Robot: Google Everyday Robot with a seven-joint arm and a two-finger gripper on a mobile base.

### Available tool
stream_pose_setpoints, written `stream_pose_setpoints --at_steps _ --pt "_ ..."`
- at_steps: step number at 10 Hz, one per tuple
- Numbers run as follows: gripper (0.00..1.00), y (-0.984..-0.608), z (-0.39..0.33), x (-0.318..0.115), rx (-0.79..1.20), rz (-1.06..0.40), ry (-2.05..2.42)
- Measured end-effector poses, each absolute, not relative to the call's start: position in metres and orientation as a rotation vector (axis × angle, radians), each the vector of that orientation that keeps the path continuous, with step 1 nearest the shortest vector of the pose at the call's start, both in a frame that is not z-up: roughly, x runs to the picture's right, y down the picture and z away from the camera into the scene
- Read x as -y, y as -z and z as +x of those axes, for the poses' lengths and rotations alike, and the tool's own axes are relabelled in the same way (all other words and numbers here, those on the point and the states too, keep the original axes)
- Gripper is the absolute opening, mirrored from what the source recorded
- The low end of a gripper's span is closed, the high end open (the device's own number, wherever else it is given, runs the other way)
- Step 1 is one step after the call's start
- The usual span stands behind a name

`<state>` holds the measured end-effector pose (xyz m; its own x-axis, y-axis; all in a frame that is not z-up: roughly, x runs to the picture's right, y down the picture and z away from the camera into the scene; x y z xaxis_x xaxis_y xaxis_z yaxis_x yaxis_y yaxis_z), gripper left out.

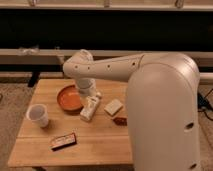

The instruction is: Place the bottle in the ceramic bowl

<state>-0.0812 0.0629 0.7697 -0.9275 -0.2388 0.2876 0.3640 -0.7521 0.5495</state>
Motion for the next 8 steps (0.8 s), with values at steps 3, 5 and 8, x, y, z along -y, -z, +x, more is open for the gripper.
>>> stream_pose_setpoints --at_steps 3,5,8 --pt "0.62 -0.770 -0.081 -0.063 0.893 -0.285 2.655" --pt "0.62 -0.778 -0.079 -0.062 0.903 -0.320 2.612" --pt "0.62 -0.810 -0.074 -0.067 0.902 -0.437 2.373"
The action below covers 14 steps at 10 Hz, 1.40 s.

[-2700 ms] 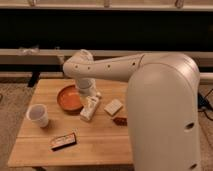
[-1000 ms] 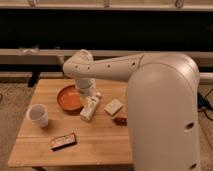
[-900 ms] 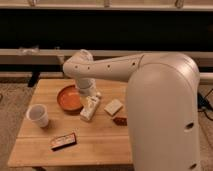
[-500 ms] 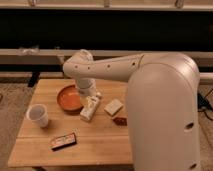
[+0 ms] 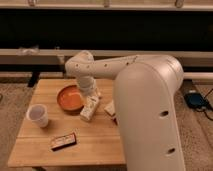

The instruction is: Place the bottle in the ceramic bowl

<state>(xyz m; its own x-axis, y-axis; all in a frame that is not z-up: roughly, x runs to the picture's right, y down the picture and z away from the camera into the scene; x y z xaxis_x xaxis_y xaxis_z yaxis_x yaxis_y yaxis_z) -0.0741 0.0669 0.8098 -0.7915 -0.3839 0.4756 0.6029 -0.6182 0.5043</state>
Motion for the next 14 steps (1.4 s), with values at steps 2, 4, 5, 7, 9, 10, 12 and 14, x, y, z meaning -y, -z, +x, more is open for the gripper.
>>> stream_pose_setpoints --at_steps 2,4,5,7,9,10,12,14 --pt "0.62 -0.826 -0.070 -0.070 0.930 -0.460 2.254" --pt "0.62 -0.837 -0.066 -0.073 0.954 -0.463 2.140" --pt "0.62 -0.844 -0.064 -0.077 0.987 -0.438 2.068" --pt "0.62 -0.851 -0.067 -0.083 1.035 -0.402 2.014" --pt "0.62 -0.852 -0.082 -0.087 1.052 -0.393 2.013" --pt "0.62 -0.853 -0.086 -0.087 1.057 -0.392 2.010" --pt "0.62 -0.853 -0.095 -0.088 1.065 -0.396 2.016" --pt "0.62 -0.855 -0.102 -0.092 1.065 -0.442 2.027"
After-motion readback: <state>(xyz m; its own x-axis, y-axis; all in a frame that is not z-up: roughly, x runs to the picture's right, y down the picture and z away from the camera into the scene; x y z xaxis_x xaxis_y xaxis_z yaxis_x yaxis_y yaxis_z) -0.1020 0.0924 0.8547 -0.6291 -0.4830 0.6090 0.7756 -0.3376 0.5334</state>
